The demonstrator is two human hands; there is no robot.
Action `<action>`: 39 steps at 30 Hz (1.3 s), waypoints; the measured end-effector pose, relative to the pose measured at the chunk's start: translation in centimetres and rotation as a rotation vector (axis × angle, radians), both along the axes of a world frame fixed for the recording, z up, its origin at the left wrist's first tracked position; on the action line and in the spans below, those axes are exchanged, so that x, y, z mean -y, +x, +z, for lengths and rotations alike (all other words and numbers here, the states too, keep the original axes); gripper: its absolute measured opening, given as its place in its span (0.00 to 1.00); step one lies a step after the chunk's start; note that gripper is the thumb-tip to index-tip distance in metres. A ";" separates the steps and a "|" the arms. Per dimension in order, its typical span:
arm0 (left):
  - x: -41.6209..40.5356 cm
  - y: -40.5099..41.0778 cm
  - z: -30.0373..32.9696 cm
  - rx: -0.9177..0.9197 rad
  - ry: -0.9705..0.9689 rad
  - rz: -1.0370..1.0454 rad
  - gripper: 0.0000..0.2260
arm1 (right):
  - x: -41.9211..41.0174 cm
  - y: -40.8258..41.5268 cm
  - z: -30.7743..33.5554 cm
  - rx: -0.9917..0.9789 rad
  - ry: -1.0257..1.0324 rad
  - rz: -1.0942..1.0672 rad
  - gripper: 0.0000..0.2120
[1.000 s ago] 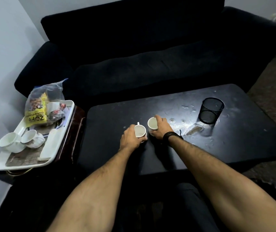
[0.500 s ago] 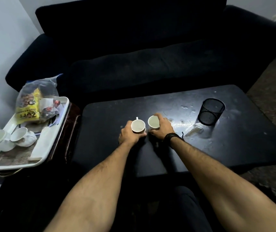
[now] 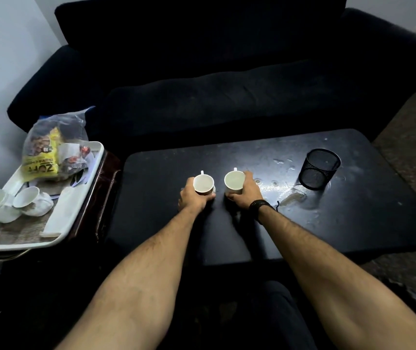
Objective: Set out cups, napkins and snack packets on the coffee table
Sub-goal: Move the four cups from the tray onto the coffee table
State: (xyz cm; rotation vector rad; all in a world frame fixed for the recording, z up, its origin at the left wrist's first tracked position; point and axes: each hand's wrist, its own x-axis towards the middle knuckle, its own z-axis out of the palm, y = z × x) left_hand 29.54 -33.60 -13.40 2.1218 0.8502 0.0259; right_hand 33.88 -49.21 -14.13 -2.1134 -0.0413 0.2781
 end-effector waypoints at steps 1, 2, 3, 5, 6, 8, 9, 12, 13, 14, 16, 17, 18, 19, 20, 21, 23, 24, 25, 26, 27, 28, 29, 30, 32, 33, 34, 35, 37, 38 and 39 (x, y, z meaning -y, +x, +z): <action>0.0 0.0 -0.1 0.002 -0.003 -0.002 0.30 | 0.0 0.0 0.0 -0.003 0.007 0.004 0.33; 0.0 0.1 -0.1 0.004 -0.006 -0.004 0.30 | 0.0 0.0 0.0 -0.004 0.013 0.007 0.33; 0.0 0.1 -0.2 0.007 -0.009 -0.006 0.31 | 0.1 0.1 0.0 -0.007 0.015 0.008 0.32; -0.1 0.1 -0.3 0.015 -0.011 -0.010 0.31 | 0.0 0.2 0.0 -0.016 0.010 0.005 0.32; -0.2 0.1 -0.4 0.025 -0.017 -0.012 0.31 | 0.1 0.2 0.1 -0.023 0.007 0.005 0.32; -0.5 0.0 -0.5 0.056 -0.049 -0.021 0.34 | 0.2 -0.1 0.2 -0.030 -0.002 0.020 0.40; -0.7 -0.1 -0.6 0.063 -0.063 -0.027 0.37 | 0.4 -0.4 0.4 -0.012 -0.032 0.028 0.47; -1.7 -1.3 -0.4 0.011 -0.079 -0.007 0.50 | 1.2 -2.0 0.9 0.255 -0.267 -0.002 0.53; -2.2 -1.7 -0.3 -0.004 -0.075 0.003 0.51 | 1.4 -2.5 1.2 0.370 -0.339 -0.001 0.49; -2.9 -2.1 0.0 -0.010 -0.067 0.009 0.51 | 1.3 -2.9 1.6 0.455 -0.375 0.010 0.46; -4.7 -3.2 0.8 -0.004 -0.033 0.010 0.47 | 0.5 -3.7 2.8 0.541 -0.379 0.059 0.41; -5.6 -3.7 1.2 0.000 -0.014 0.009 0.45 | -0.2 -3.9 3.3 0.554 -0.380 0.088 0.40; -6.6 -4.3 1.8 0.007 0.003 0.010 0.42 | -0.9 -4.0 3.8 0.561 -0.379 0.113 0.39; -7.7 -5.2 2.5 0.020 0.021 0.018 0.40 | -2.1 -4.4 4.5 0.565 -0.375 0.138 0.38; -8.9 -6.1 3.3 0.040 0.046 0.027 0.39 | -3.3 -4.8 5.1 0.572 -0.367 0.162 0.36; -10.1 -7.1 4.2 0.062 0.080 0.041 0.37 | -4.9 -5.4 5.8 0.579 -0.355 0.188 0.35; -12.7 -9.3 6.0 0.095 0.151 0.058 0.33 | -8.3 -6.5 7.0 0.581 -0.339 0.248 0.31; -14.3 -10.5 7.0 0.104 0.188 0.068 0.32 | -10.3 -7.3 7.6 0.576 -0.329 0.289 0.29; -15.8 -11.8 7.9 0.113 0.222 0.075 0.30 | -12.3 -8.1 8.2 0.567 -0.314 0.338 0.28; -17.4 -13.1 8.8 0.123 0.254 0.085 0.28 | -14.2 -9.0 8.7 0.554 -0.297 0.388 0.28; -19.0 -14.4 9.7 0.136 0.281 0.103 0.27 | -16.3 -9.9 9.1 0.540 -0.282 0.438 0.27; -20.4 -15.4 10.3 0.149 0.301 0.123 0.25 | -18.0 -10.7 9.5 0.522 -0.273 0.484 0.26; -22.0 -16.6 10.8 0.159 0.324 0.153 0.23 | -19.9 -11.7 9.8 0.503 -0.266 0.532 0.25; -23.5 -17.8 11.3 0.160 0.347 0.185 0.21 | -21.7 -12.6 10.1 0.484 -0.261 0.578 0.25; -26.4 -19.8 11.8 0.127 0.384 0.251 0.19 | -25.2 -14.2 10.4 0.457 -0.255 0.654 0.25; -27.5 -20.5 12.0 0.105 0.389 0.281 0.19 | -26.7 -14.8 10.4 0.446 -0.251 0.681 0.25; -28.8 -21.2 12.1 0.083 0.390 0.311 0.20 | -28.3 -15.3 10.5 0.431 -0.243 0.703 0.26; -29.9 -21.6 12.1 0.054 0.396 0.335 0.20 | -29.7 -15.7 10.5 0.410 -0.228 0.716 0.27; -32.1 -21.9 12.2 -0.040 0.433 0.361 0.22 | -32.5 -16.1 10.3 0.370 -0.183 0.723 0.28; -33.1 -21.9 12.2 -0.081 0.448 0.358 0.24 | -33.7 -16.2 10.2 0.360 -0.162 0.720 0.28; -34.1 -21.8 12.1 -0.103 0.455 0.348 0.26 | -34.9 -16.2 10.2 0.358 -0.147 0.717 0.28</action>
